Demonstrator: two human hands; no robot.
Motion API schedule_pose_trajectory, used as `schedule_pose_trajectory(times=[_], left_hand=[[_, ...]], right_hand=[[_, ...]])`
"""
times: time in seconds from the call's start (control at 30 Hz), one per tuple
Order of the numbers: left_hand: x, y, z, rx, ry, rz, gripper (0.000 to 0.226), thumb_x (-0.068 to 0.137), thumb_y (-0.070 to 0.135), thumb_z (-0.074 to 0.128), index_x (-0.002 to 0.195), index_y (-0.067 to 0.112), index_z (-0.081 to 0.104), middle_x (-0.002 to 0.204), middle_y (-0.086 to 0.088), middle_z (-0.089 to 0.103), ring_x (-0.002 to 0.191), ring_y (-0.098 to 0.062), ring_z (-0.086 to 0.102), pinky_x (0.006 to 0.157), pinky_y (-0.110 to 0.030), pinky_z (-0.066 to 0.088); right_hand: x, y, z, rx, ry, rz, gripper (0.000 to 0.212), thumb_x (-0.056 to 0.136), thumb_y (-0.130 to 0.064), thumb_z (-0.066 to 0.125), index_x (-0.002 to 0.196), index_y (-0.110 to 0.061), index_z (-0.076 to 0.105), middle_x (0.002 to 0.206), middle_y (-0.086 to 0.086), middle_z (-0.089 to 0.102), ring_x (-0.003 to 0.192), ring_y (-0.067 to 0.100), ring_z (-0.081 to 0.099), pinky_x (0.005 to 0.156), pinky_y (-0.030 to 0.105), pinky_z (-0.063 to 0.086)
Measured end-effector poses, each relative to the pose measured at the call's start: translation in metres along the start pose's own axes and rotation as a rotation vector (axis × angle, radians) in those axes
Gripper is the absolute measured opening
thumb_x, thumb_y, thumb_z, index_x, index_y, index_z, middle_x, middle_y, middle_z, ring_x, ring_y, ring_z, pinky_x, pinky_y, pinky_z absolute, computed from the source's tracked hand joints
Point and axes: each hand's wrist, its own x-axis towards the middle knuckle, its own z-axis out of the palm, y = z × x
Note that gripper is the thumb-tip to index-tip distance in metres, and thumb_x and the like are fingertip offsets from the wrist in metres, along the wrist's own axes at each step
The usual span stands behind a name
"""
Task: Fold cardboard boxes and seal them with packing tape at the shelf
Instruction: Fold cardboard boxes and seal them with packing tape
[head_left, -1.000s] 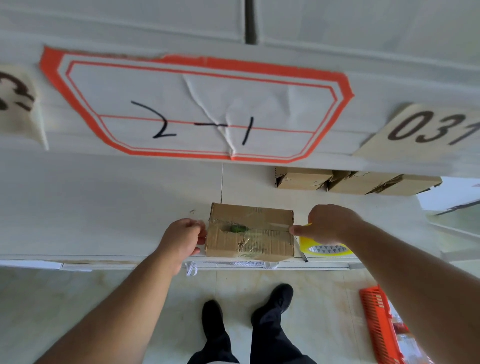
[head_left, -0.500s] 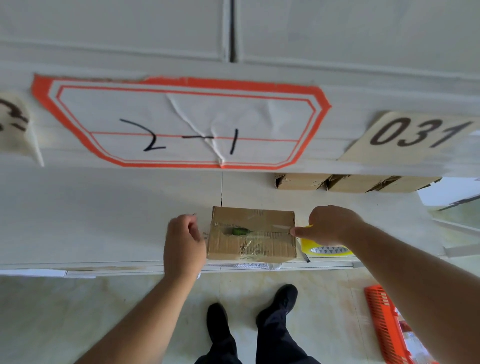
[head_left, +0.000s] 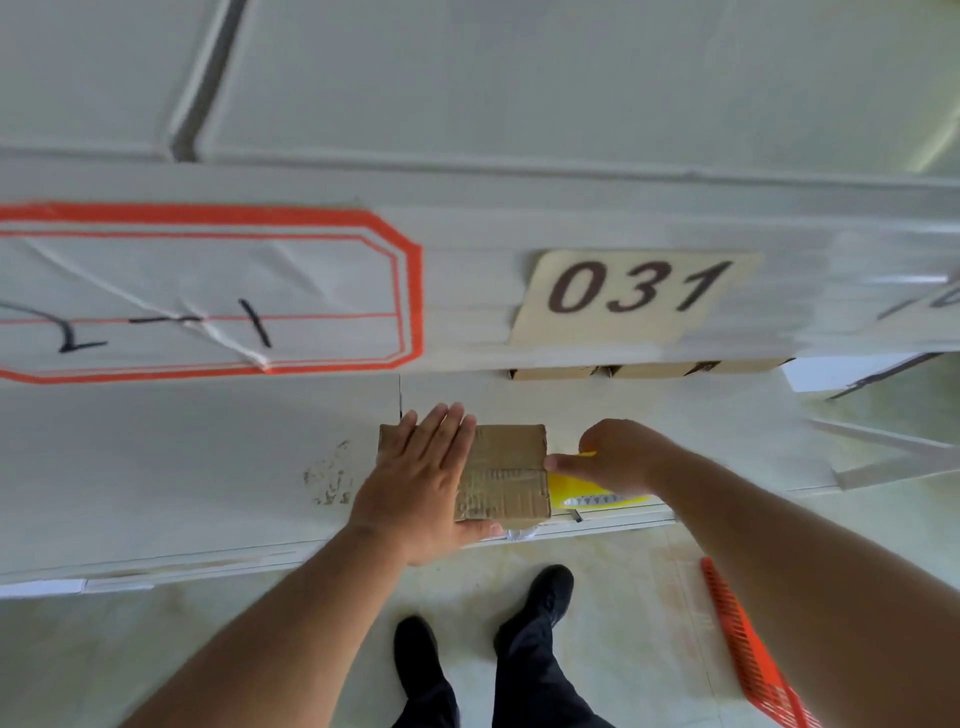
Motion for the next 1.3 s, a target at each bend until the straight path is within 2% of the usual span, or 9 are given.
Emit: schedule_pose_trajectory(times=[0.13,0.3,0.5,0.63,0.8,0.97,1.1,1.2,1.3], left_hand=[[0.000,0.000,-0.001,-0.007,-0.014,-0.010,0.128,0.077,0.100,0.018,0.163,0.010,-0.011,0.172,-0.009,-0.012,0.159,-0.026,-0.013,0.127,-0.052,-0.005],[0.015,0.024,-0.015,-0.029,-0.056,0.048,0.123,0.078,0.092,0.037,0.163,0.017,-0.014,0.172,-0.008,-0.008,0.159,-0.027,-0.005,0.127,-0.056,-0.004],[0.059,0.062,-0.036,0.000,-0.058,0.147,0.122,0.067,0.076,0.063,0.160,0.023,0.005,0.146,-0.006,0.037,0.131,-0.030,0.039,0.115,-0.049,0.030],[0.034,0.033,-0.050,-0.251,0.081,0.178,0.123,0.064,0.079,0.063,0.162,0.025,0.010,0.146,0.003,0.031,0.140,-0.022,0.031,0.125,-0.045,0.020],[-0.004,0.012,-0.051,-0.765,0.274,0.089,0.122,0.060,0.060,0.084,0.159,0.024,0.022,0.151,0.010,0.026,0.143,-0.007,0.034,0.116,-0.030,0.040],[-0.039,-0.029,-0.051,-0.695,0.269,0.039,0.111,0.061,0.056,0.086,0.151,0.035,0.025,0.149,0.012,0.030,0.138,-0.004,0.042,0.111,-0.035,0.046],[-0.046,-0.045,-0.056,-0.704,0.104,-0.068,0.117,0.049,0.071,0.082,0.139,0.062,0.008,0.159,0.017,0.016,0.144,-0.001,0.032,0.119,-0.030,0.036],[-0.042,-0.057,-0.049,-0.832,0.151,-0.106,0.113,0.045,0.058,0.098,0.129,0.067,0.023,0.146,0.011,0.041,0.130,-0.005,0.051,0.109,-0.037,0.047],[-0.043,-0.067,-0.044,-0.759,0.150,-0.028,0.110,0.051,0.061,0.095,0.139,0.058,0.029,0.141,0.012,0.037,0.128,-0.010,0.048,0.110,-0.037,0.046]], right_hand=[[-0.001,0.002,0.013,0.094,0.035,-0.010,0.077,0.082,-0.092,0.043,0.069,-0.017,0.054,0.077,0.003,0.060,0.078,0.018,0.058,0.072,0.035,0.046],[-0.002,0.002,0.012,0.092,0.024,-0.034,0.076,0.083,-0.091,0.042,0.067,-0.018,0.053,0.073,0.001,0.057,0.074,0.019,0.057,0.072,0.036,0.045],[-0.007,-0.003,-0.002,0.077,0.002,-0.009,0.079,0.082,-0.092,0.041,0.064,-0.016,0.049,0.063,0.001,0.055,0.064,0.018,0.053,0.062,0.033,0.039],[-0.046,-0.007,-0.049,0.190,0.076,-0.102,0.062,0.081,-0.082,0.058,0.073,-0.021,0.062,0.076,-0.001,0.061,0.073,0.014,0.059,0.065,0.032,0.046],[-0.109,-0.036,-0.102,0.380,0.106,-0.269,0.034,0.085,-0.062,0.073,0.089,-0.028,0.070,0.081,-0.006,0.065,0.073,0.010,0.060,0.066,0.030,0.049],[-0.109,-0.111,-0.094,0.255,0.142,-0.361,0.046,0.083,-0.073,0.064,0.090,-0.027,0.067,0.083,-0.005,0.067,0.079,0.015,0.066,0.073,0.037,0.056],[-0.102,-0.157,-0.085,0.189,0.145,-0.409,0.050,0.086,-0.074,0.061,0.099,-0.026,0.064,0.079,-0.013,0.055,0.073,0.002,0.053,0.062,0.028,0.041],[-0.095,-0.175,-0.087,0.176,0.151,-0.419,0.052,0.087,-0.074,0.061,0.101,-0.024,0.068,0.083,-0.012,0.057,0.075,0.003,0.054,0.062,0.028,0.041],[-0.091,-0.164,-0.098,0.041,0.113,-0.378,0.056,0.087,-0.077,0.058,0.109,-0.026,0.066,0.095,-0.010,0.061,0.087,0.015,0.058,0.069,0.031,0.041]])
